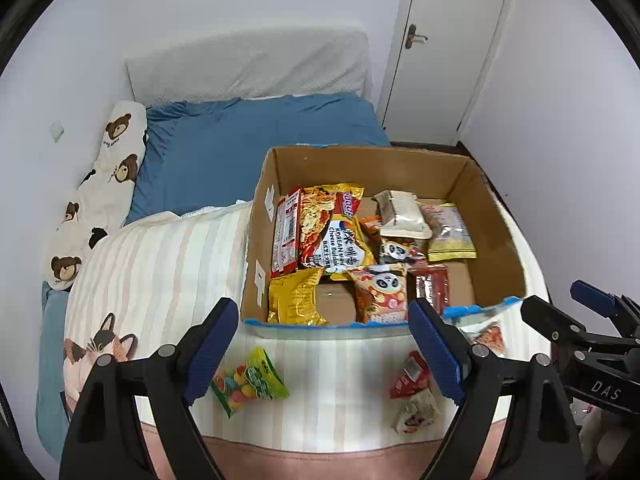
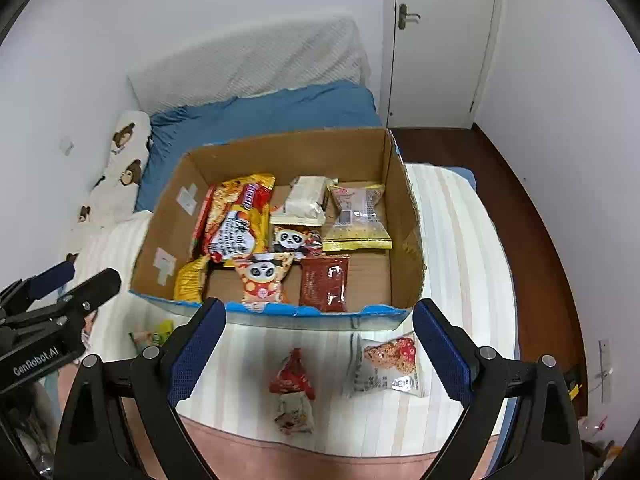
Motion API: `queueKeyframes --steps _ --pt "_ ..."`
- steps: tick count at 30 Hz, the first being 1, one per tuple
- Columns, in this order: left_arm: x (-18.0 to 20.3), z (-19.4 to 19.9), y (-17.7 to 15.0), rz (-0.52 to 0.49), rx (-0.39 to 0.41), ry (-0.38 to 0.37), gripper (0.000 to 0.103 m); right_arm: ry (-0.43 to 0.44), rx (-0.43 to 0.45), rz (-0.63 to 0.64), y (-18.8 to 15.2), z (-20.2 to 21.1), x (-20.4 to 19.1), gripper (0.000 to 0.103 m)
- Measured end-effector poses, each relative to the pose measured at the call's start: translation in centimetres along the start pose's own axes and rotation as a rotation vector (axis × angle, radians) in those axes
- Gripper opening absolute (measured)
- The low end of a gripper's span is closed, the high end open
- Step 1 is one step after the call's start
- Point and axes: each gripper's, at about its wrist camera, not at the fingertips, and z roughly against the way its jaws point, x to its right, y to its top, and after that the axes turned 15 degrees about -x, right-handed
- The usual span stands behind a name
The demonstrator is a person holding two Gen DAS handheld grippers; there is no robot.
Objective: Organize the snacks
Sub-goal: 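Move both tools back toward the snacks on the bed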
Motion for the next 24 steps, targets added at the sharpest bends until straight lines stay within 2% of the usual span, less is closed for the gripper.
queueKeyframes --steps 7,12,18,24 --pt "0.8 2.9 -1.9 -0.017 0.032 0.0 0.087 0.04 0.041 -0.016 -2.1 2.9 -0.1 0.097" --pt "1.3 1.9 -3.3 -0.01 -0.023 -0.017 0.087 0.084 0.019 -0.06 -3.4 2.6 1.3 0.097" --pt "3.3 -4.1 -5.8 0.031 -0.194 -0.068 0.087 0.109 -0.105 -0.15 -4.3 -2.3 5.5 0.097" --pt "6.5 -12.6 -7.5 0.048 -0.413 -0.13 0.087 0.098 -0.241 -0.193 -4.6 -9.2 9.2 0.097"
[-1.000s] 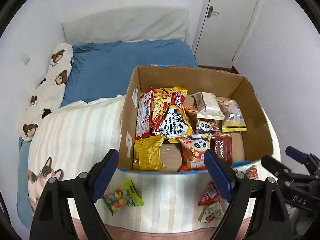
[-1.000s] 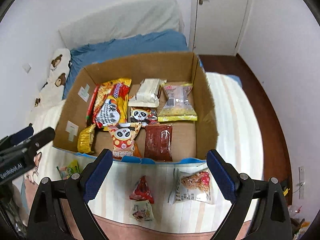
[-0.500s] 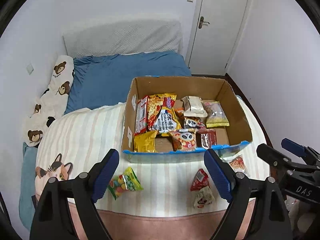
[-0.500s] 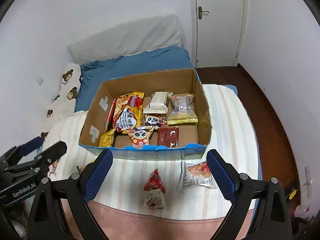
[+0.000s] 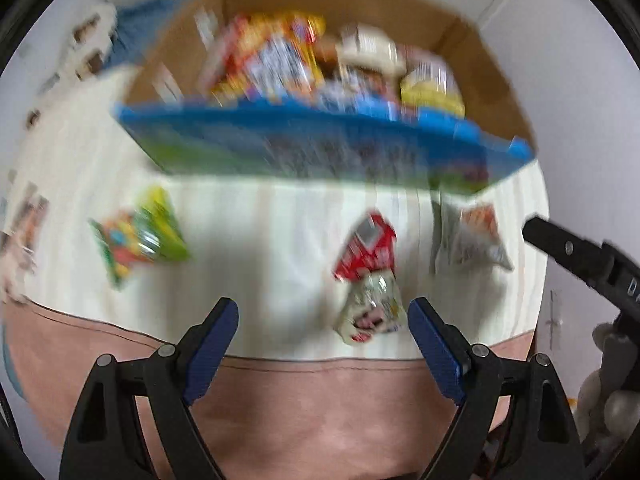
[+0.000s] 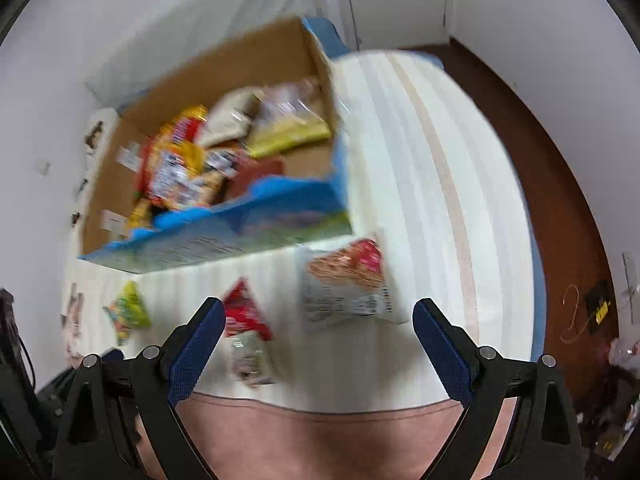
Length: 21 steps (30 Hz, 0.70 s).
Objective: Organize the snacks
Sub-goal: 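Move both tools back toward the snacks on the bed, then grasp the red-topped clear candy bag with the left tool while the right tool grasps the oat cookie pack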
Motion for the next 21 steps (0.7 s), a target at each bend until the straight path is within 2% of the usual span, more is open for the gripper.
queueKeyframes --steps 4,8,10,11,12,13,15,21 --pt "1.4 -4.7 1.3 -0.004 -0.109 -0.016 0.087 -0.035 -0.07 0.007 1.9 -3.8 1.1 0.097" --pt "2.9 -8.3 2.5 -0.013 -0.164 -0.011 0.085 -0.062 -0.129 0.025 3.8 -7.1 1.0 0.097" --pt "3.8 -9.6 2.8 -0.03 -0.182 0.016 0.066 -0.077 -0.179 0.049 4.3 -8.8 0.6 0.096" --pt "4.1 -9.8 2.7 -0.042 -0.181 0.025 0.063 -0.091 -0.195 0.055 4.3 -9.5 0.5 0.096" --pt "4.4 -10.0 2.6 -0.053 -0.173 0.038 0.058 -0.098 -0.196 0.057 4.2 -9.8 0.6 0.089" --pt "4.8 -10.0 2.3 -0.066 -0.163 0.045 0.051 -0.1 -0.192 0.066 4.0 -10.0 0.6 0.077" --pt "5.1 -10.0 1.9 -0.081 -0.156 0.056 0.051 -0.104 -0.174 0.079 3.3 -9.9 0.8 0.066" --pt "4.1 -10.1 -1.4 -0.099 -0.171 0.079 0.051 -0.082 -0.191 0.101 -0.1 -9.4 1.4 0.062"
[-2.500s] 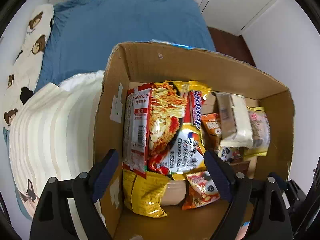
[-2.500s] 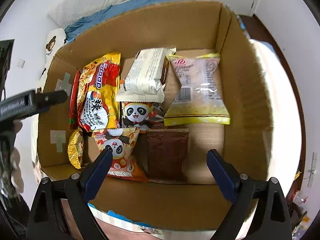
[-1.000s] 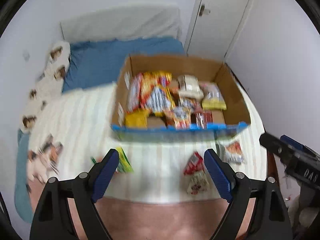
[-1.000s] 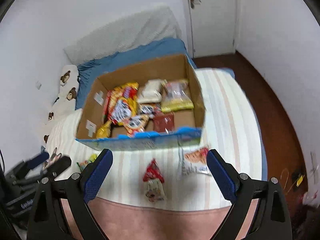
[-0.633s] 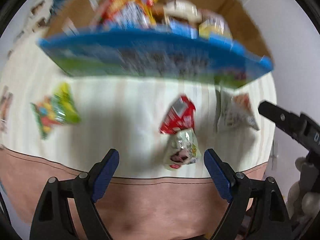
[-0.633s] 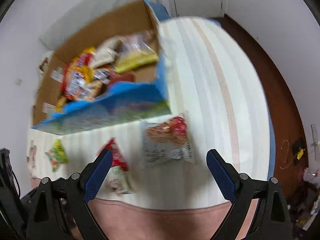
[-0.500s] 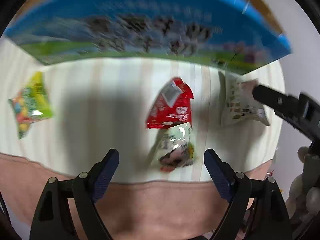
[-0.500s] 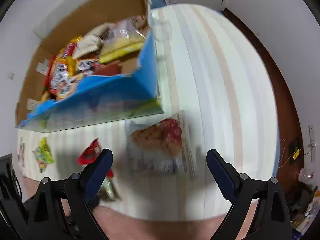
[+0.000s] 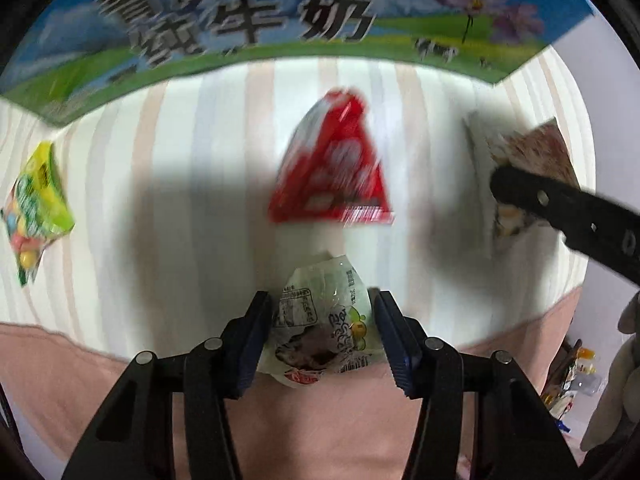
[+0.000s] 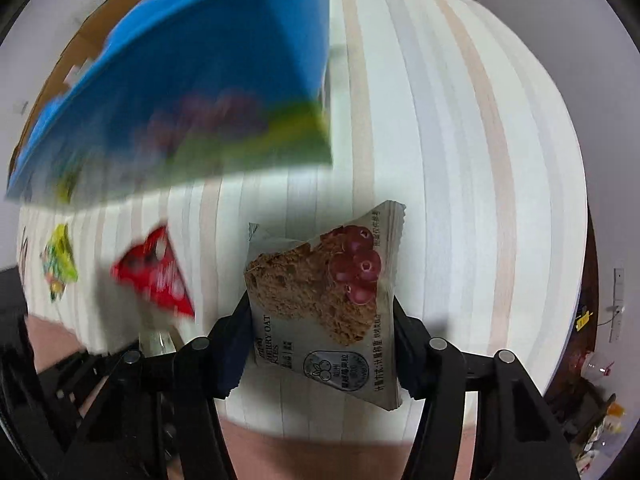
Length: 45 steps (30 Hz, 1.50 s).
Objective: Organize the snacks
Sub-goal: 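Grasp the red-topped clear candy bag with the left tool while the right tool grasps the oat cookie pack, then lower both packs into the box and open both tools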
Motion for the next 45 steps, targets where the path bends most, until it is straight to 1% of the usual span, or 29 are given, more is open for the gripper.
queueKeyframes --steps 6,9,11,13,15,18,21,23,24,26,28,29,32,33,35,37,40,42,45 --pt "-2.2 -0.5 -4.1 0.022 -0.029 0.002 0.051 0.093 -0.054 0.007 -6.6 -2.2 -0.9 0.062" --pt "-3.1 -0.9 -5.1 0.05 -0.033 -0.003 0.051 0.12 -0.063 0.003 -9.1 -3.2 -1.7 0.062" --pt "-3.3 -0.8 -5.6 0.063 -0.027 -0.013 0.051 0.134 -0.062 -0.004 -10.2 -3.2 -2.7 0.062" --pt "-3.3 0.0 -6.1 0.061 -0.005 -0.02 0.051 0.148 -0.055 -0.006 -10.9 -3.1 -3.1 0.061" --pt "-3.1 1.3 -6.6 0.056 0.026 -0.03 0.051 0.163 -0.03 -0.007 -11.4 -2.0 -3.4 0.061" --pt "-2.7 4.5 -7.1 0.04 0.091 -0.048 0.051 0.186 0.025 0.0 -11.5 1.2 -3.7 0.06" --pt "-2.5 8.9 -7.3 0.03 0.165 -0.098 0.051 0.217 0.09 0.008 -11.3 4.6 -4.0 0.06" --pt "-2.8 11.8 -7.2 0.023 0.212 -0.118 0.051 0.23 0.13 0.019 -10.4 6.7 -4.4 0.06" --pt "-3.3 13.3 -6.6 0.021 0.232 -0.126 0.051 0.238 0.154 0.024 -10.0 7.9 -4.5 0.06" --pt "-5.0 16.6 -5.8 0.018 0.275 -0.14 0.051 0.258 0.201 0.039 -9.0 10.8 -4.7 0.06" --pt "-5.9 19.0 -5.1 0.01 0.308 -0.139 0.051 0.265 0.239 0.054 -7.5 13.1 -5.3 0.06" --pt "-6.0 20.3 -4.1 0.009 0.323 -0.128 0.051 0.261 0.251 0.061 -6.8 13.9 -5.3 0.06" --pt "-6.7 22.6 -1.0 0.003 0.326 -0.11 0.051 0.244 0.286 0.081 -3.9 16.2 -5.9 0.06" --pt "-7.1 23.1 0.1 0.004 0.321 -0.103 0.051 0.229 0.294 0.084 -2.3 16.7 -6.2 0.06" --pt "-7.7 23.3 2.4 0.006 0.298 -0.073 0.051 0.207 0.285 0.084 0.3 17.1 -6.4 0.06" --pt "-8.6 23.4 4.9 0.016 0.272 -0.068 0.051 0.192 0.262 0.084 3.0 17.0 -6.5 0.06" --pt "-9.5 22.2 8.1 0.031 0.223 -0.062 0.051 0.174 0.223 0.082 5.8 16.6 -6.3 0.06" --pt "-9.9 21.4 9.8 0.043 0.189 -0.059 0.051 0.157 0.193 0.084 7.9 15.5 -6.6 0.06" --pt "-10.3 19.7 11.7 0.053 0.135 -0.065 0.051 0.144 0.157 0.08 9.2 14.0 -6.3 0.06"
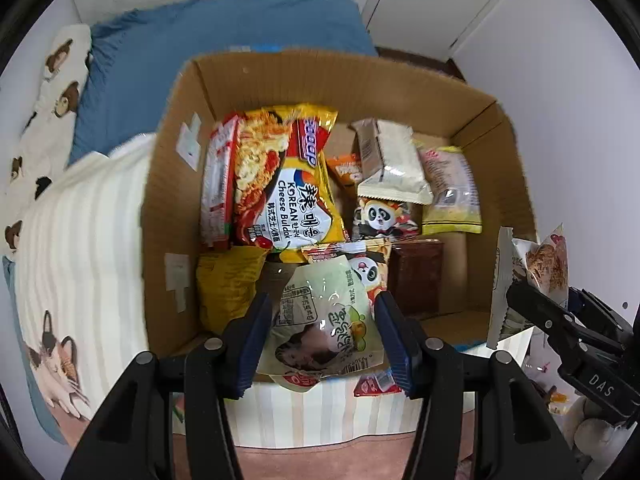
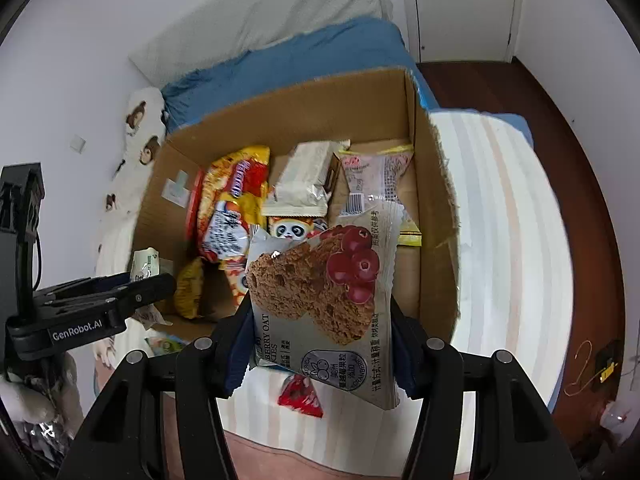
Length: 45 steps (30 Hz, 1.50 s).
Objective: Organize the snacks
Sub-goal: 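Lower both packs into the box and open both tools, then move both tools back toward the remaining snacks on the bed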
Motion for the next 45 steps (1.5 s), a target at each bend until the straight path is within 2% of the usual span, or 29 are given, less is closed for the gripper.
queueKeyframes --steps 3,5,7,8,13,20,24,33,45 --pt "-0.3 -1.7 1.2 0.002 -0.047 0.0 0.051 -0.001 -0.031 -0.019 0.9 -1.3 0.7 0.061" --pt "-0.3 -2.7 1.8 0.002 -0.082 -0.002 0.052 0.005 -0.057 -0.038 1.3 -2.1 1.4 0.067" --pt "-0.4 -3.4 2.0 0.008 -0.108 -0.006 0.052 0.0 -0.07 -0.048 1.4 -2.5 1.7 0.092" --pt "-0.4 -3.6 2.1 0.009 -0.108 -0.011 0.053 -0.006 -0.07 -0.052 1.4 -2.5 1.8 0.095" --pt "-0.1 -3.1 2.1 0.003 -0.073 0.001 0.088 -0.025 -0.074 -0.049 1.3 -2.3 1.7 0.096" --pt "0.6 -1.9 1.7 -0.007 -0.043 0.032 0.092 -0.068 -0.062 -0.033 0.9 -2.0 0.8 0.097" --pt "0.6 -0.5 1.0 -0.002 0.011 0.052 0.092 -0.092 -0.045 -0.024 0.4 -1.5 0.3 0.098" --pt "0.7 3.1 -2.2 0.02 0.194 0.128 0.092 -0.15 0.047 -0.006 -1.2 0.7 -0.8 0.1" --pt "1.8 6.7 -9.3 0.024 0.399 0.166 0.092 -0.175 0.201 0.032 -6.1 5.1 -3.3 0.1"
